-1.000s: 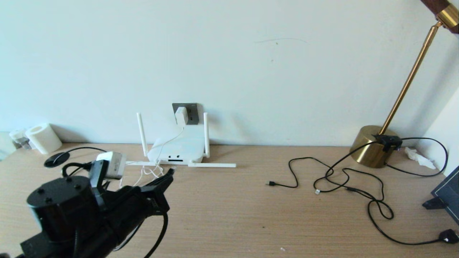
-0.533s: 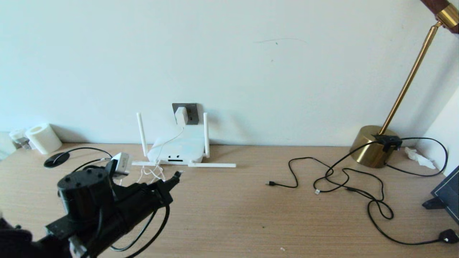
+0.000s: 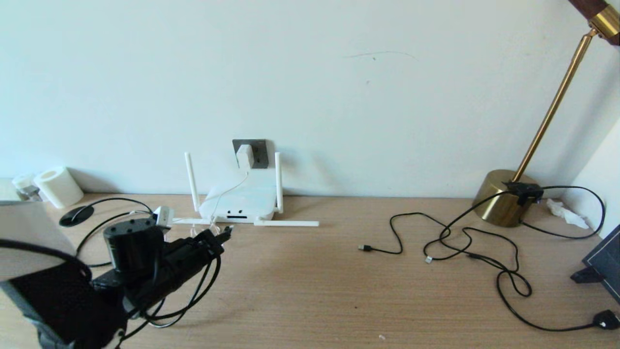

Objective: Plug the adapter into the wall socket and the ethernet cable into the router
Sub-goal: Align cable and router interface

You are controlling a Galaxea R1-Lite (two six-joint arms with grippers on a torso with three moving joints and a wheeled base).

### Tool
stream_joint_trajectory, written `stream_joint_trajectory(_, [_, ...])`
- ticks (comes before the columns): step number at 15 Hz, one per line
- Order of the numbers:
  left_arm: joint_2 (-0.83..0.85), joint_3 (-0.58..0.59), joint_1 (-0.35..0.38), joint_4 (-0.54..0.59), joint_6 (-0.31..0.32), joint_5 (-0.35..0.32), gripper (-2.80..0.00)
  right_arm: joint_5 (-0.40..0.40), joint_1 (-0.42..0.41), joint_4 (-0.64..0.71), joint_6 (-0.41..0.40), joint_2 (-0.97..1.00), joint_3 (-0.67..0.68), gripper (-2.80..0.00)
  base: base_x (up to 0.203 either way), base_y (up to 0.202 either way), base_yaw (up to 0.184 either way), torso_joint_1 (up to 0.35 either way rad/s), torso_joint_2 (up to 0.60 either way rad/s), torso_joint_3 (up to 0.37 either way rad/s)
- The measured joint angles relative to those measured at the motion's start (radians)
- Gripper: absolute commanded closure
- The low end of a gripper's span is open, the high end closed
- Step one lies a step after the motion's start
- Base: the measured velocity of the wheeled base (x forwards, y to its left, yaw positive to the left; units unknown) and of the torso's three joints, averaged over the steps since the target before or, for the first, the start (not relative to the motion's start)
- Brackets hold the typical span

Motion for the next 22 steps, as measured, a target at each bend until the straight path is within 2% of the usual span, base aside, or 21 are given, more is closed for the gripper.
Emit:
stream_joint_trajectory(4, [0.11, -0.03, -0.003, -0.109, -0.002, 0.002, 0.0, 0.0, 0.0, 0.0, 0.0, 0.0, 0.0, 0.0, 0.0, 0.0, 0.0, 0.0, 0.0, 0.0])
stream_joint_trajectory(12, [0.165, -0.055, -0.01, -0.114, -0.012, 0.004, 0.0, 0.0, 0.0, 0.0, 0.001, 0.0, 0.0, 0.0, 0.0, 0.0, 0.0, 0.0, 0.0, 0.0])
stream_joint_trajectory(22, [0.19, -0.09, -0.023, -0.114, 0.015, 0.025, 0.0, 0.0, 0.0, 0.0, 0.0, 0.0, 0.0, 0.0, 0.0, 0.0, 0.0, 0.0, 0.0, 0.0])
